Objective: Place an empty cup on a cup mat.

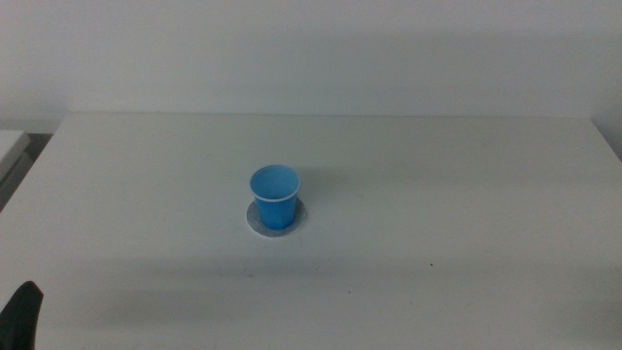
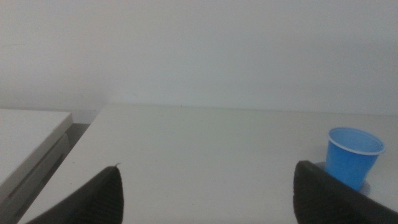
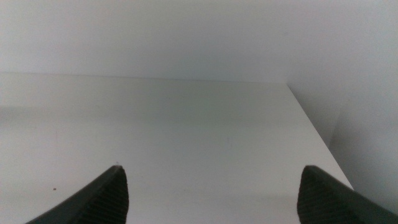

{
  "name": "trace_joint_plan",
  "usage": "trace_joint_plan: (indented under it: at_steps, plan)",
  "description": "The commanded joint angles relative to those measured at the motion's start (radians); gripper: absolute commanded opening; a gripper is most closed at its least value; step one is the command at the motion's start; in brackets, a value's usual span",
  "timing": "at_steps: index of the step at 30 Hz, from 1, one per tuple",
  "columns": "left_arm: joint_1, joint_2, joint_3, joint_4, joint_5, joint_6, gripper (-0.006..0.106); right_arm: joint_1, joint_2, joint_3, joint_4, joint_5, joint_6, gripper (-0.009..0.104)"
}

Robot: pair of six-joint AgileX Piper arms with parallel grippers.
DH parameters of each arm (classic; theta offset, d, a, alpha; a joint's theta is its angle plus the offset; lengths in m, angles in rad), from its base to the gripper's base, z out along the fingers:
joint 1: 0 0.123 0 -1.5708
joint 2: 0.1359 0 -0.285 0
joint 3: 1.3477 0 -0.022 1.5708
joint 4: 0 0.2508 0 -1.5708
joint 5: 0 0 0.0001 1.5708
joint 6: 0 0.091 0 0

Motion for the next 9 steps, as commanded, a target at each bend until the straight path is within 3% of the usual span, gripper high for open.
trace_joint_plan:
  at_steps: [1,9]
  plan:
    - [0.000,-0.004,0.000,0.010,-0.012,-0.010,0.094,0.002,-0.005,0.003,-0.007,-0.007,-0.004,0.093]
    - [0.000,-0.004,0.000,0.026,-0.012,-0.010,0.094,0.002,-0.005,0.003,-0.007,-0.007,-0.004,0.093]
